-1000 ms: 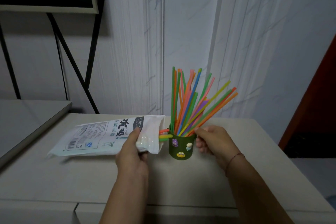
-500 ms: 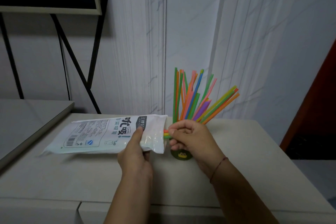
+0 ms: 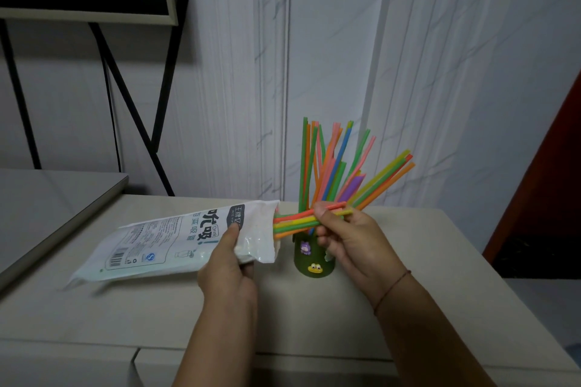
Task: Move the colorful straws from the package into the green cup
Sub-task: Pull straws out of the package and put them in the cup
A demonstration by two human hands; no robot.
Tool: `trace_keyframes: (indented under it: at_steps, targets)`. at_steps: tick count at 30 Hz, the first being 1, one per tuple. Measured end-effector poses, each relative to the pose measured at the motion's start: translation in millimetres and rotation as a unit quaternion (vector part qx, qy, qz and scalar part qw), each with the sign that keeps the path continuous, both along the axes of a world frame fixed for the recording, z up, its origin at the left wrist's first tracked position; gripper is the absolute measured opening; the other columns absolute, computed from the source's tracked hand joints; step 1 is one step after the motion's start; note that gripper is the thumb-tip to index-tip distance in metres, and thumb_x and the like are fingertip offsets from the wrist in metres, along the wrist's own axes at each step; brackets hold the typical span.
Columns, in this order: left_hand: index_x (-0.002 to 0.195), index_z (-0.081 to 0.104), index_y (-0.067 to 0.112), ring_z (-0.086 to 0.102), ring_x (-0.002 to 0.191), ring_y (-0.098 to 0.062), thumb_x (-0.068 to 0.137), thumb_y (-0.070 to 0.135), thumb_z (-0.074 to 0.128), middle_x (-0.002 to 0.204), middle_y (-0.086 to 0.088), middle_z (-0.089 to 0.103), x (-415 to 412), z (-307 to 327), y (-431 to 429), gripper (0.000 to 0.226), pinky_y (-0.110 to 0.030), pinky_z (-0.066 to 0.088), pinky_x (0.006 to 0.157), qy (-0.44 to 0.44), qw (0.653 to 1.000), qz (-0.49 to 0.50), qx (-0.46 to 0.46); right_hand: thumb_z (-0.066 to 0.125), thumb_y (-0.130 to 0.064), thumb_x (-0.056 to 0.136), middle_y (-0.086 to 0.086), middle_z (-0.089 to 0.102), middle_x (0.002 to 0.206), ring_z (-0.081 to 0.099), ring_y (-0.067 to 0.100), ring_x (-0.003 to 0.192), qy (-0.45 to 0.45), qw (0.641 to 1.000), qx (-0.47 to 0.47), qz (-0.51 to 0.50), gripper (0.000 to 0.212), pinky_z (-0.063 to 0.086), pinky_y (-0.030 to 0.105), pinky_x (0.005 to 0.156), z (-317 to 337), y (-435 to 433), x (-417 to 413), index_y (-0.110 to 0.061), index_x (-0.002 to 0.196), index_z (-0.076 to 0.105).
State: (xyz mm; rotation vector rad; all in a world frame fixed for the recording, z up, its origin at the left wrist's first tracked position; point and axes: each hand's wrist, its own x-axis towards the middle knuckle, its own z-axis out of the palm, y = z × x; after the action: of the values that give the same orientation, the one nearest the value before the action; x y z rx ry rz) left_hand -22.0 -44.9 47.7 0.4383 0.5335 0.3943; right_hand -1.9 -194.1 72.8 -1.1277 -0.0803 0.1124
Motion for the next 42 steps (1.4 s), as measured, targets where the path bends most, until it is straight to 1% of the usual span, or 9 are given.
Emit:
trace_keyframes:
  at_steps: [3,7,10,15,19,22,27,34,42]
  targets:
    - [0.126,0.06,0.011,0.067,0.107,-0.017,0.082,0.006,0.071,0.122,-0.003,0.068,0.2,0.3,-1.5,0.046,-0.028,0.059,0.075,0.004,1.0,-0.013,0.011,0.064,-0.002,0.083,0.002,0.061,0.055,0.056,0.005,0.046,-0.014,0.999,-0.052,-0.005,0.004,0.049,0.017,0.046,-3.4,6.3,-1.5,-0.005,0.082,0.067]
    - [0.115,0.063,0.014,0.069,0.091,-0.014,0.081,0.006,0.072,0.117,-0.004,0.07,-1.1,2.2,-8.6,0.037,-0.03,0.059,0.075,0.003,0.999,-0.046,0.022,0.063,0.0,0.083,0.005,0.064,0.061,0.056,0.007,0.048,-0.034,0.994,-0.101,0.006,0.009,0.05,0.019,0.05,-6.4,15.1,-2.8,-0.006,0.085,0.07]
    - [0.123,0.062,0.01,0.068,0.085,-0.013,0.082,0.004,0.07,0.119,-0.005,0.069,-0.5,2.2,-8.6,0.042,-0.026,0.058,0.066,0.009,0.999,-0.041,0.014,0.063,-0.002,0.083,0.002,0.061,0.054,0.055,0.006,0.046,-0.034,0.994,-0.099,-0.01,0.007,0.049,0.018,0.047,-5.0,13.7,-2.0,-0.006,0.083,0.069]
    - [0.132,0.056,0.009,0.065,0.11,-0.019,0.084,0.0,0.066,0.126,-0.007,0.066,1.3,2.1,6.3,0.05,-0.032,0.058,0.076,0.01,1.0,-0.003,-0.021,0.062,0.0,0.084,0.0,0.058,0.051,0.051,0.004,0.043,0.002,0.998,-0.021,-0.053,0.007,0.046,0.015,0.045,-1.8,-1.7,4.0,-0.003,0.082,0.069]
    - [0.13,0.055,0.009,0.065,0.112,-0.021,0.084,-0.002,0.066,0.127,-0.008,0.065,1.4,2.6,9.7,0.049,-0.039,0.054,0.093,0.001,1.0,0.014,-0.02,0.059,0.005,0.084,-0.001,0.057,0.05,0.049,0.003,0.041,0.024,0.997,0.041,-0.066,0.008,0.044,0.015,0.041,2.6,-11.4,5.8,-0.001,0.081,0.064]
    - [0.128,0.056,0.01,0.065,0.109,-0.02,0.084,-0.002,0.066,0.125,-0.007,0.066,0.9,1.7,8.0,0.046,-0.038,0.055,0.086,0.004,1.0,0.012,-0.017,0.058,0.003,0.085,0.0,0.055,0.051,0.05,0.003,0.041,0.028,0.997,0.044,-0.057,0.009,0.045,0.015,0.042,4.3,-8.9,3.6,-0.002,0.081,0.063]
    - [0.128,0.056,0.01,0.066,0.104,-0.018,0.084,-0.001,0.066,0.124,-0.006,0.066,-0.6,1.4,4.2,0.047,-0.034,0.054,0.087,0.006,1.0,0.007,-0.02,0.058,-0.002,0.087,0.003,0.06,0.059,0.055,0.005,0.044,0.034,0.998,0.054,-0.029,0.005,0.05,0.016,0.046,2.2,7.9,-2.9,-0.002,0.086,0.063]
    - [0.127,0.056,0.011,0.066,0.082,-0.012,0.084,-0.002,0.066,0.123,-0.006,0.066,0.0,1.5,11.2,0.046,-0.031,0.058,0.068,0.007,0.999,0.019,-0.038,0.057,0.0,0.088,0.007,0.054,0.059,0.052,0.003,0.04,0.013,0.995,0.012,-0.098,0.007,0.047,0.015,0.041,7.3,-6.6,0.7,-0.001,0.082,0.061]
    - [0.127,0.057,0.01,0.067,0.091,-0.015,0.084,-0.002,0.066,0.124,-0.007,0.066,1.0,0.3,5.7,0.046,-0.029,0.059,0.067,0.019,0.999,0.013,-0.036,0.056,-0.005,0.089,0.001,0.062,0.049,0.057,0.006,0.041,0.01,0.999,0.009,-0.031,0.008,0.049,0.017,0.043,4.9,4.6,-4.6,0.0,0.086,0.062]
